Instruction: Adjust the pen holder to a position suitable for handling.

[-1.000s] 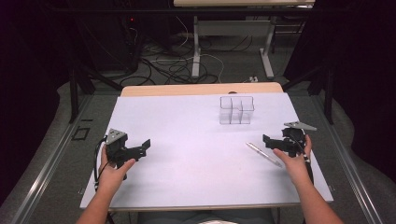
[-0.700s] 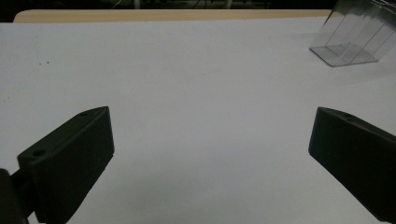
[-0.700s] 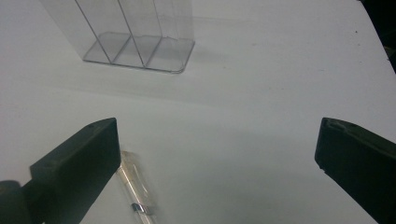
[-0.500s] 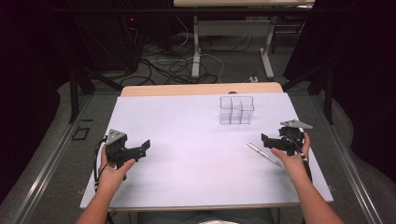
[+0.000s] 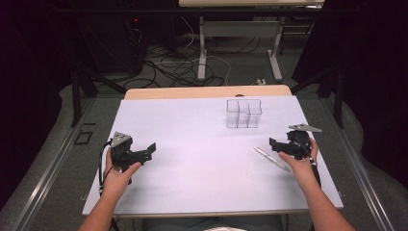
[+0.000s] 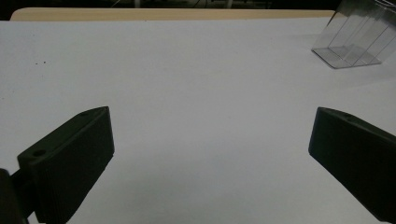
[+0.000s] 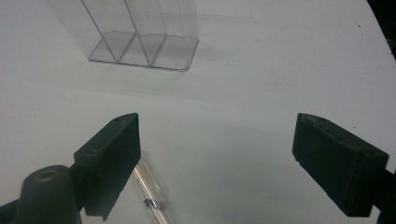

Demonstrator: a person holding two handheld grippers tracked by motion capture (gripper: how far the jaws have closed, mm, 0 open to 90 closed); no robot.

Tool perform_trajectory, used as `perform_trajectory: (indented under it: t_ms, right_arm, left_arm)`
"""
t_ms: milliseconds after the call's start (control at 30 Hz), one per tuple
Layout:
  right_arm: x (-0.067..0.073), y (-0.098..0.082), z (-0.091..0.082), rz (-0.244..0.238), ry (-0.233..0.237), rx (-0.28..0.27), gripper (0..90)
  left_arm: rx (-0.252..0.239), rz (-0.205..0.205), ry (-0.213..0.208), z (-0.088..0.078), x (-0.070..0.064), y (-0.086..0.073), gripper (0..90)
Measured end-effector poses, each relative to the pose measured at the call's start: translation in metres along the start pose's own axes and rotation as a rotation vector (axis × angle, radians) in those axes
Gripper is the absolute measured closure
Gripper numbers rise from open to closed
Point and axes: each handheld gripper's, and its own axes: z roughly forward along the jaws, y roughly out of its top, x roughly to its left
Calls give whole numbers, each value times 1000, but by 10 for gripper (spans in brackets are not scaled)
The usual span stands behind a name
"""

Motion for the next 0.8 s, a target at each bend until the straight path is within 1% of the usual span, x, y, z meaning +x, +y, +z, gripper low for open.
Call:
perform_trajectory:
  t_ms: [100, 200, 267, 367, 467, 500, 533, 600, 633, 700, 733, 800]
  right_arm:
    - [1, 2, 0, 12, 11, 4, 178]
    - [1, 3, 2, 10, 12, 11, 185]
    - [2, 4, 2, 18, 10, 12, 189]
    - [3, 8, 2, 22, -3, 38, 236]
    - [4, 10, 2, 27, -5, 53, 253]
    - [4, 11, 3, 27, -12, 58, 257]
    - [5, 14, 3, 39, -16, 58, 266]
    - [5, 19, 3, 46, -7, 58, 316]
    - [5, 22, 3, 47, -1, 60, 324]
    - [6, 28, 3, 47, -3, 59, 376]
    - [6, 31, 4, 44, 0, 57, 386]
    - [7, 38, 5, 53, 6, 63, 412]
  left_arm:
    - [1, 3, 2, 0, 0, 0, 3]
    - [1, 1, 2, -2, 0, 0, 3]
    - [-2, 3, 1, -2, 0, 0, 3]
    - [-3, 2, 1, -3, -1, -1, 3]
    - [2, 3, 1, -4, -1, -1, 4]
    - [2, 4, 1, -3, -1, -1, 4]
    - [1, 4, 1, -3, -1, -1, 4]
    - [1, 3, 0, -3, -1, -1, 4]
    - [0, 3, 0, -3, -1, -1, 4]
    - [-1, 3, -2, -3, -1, -1, 4]
    - [0, 3, -2, -3, -2, -1, 4]
    - [1, 4, -3, -3, -2, -1, 4]
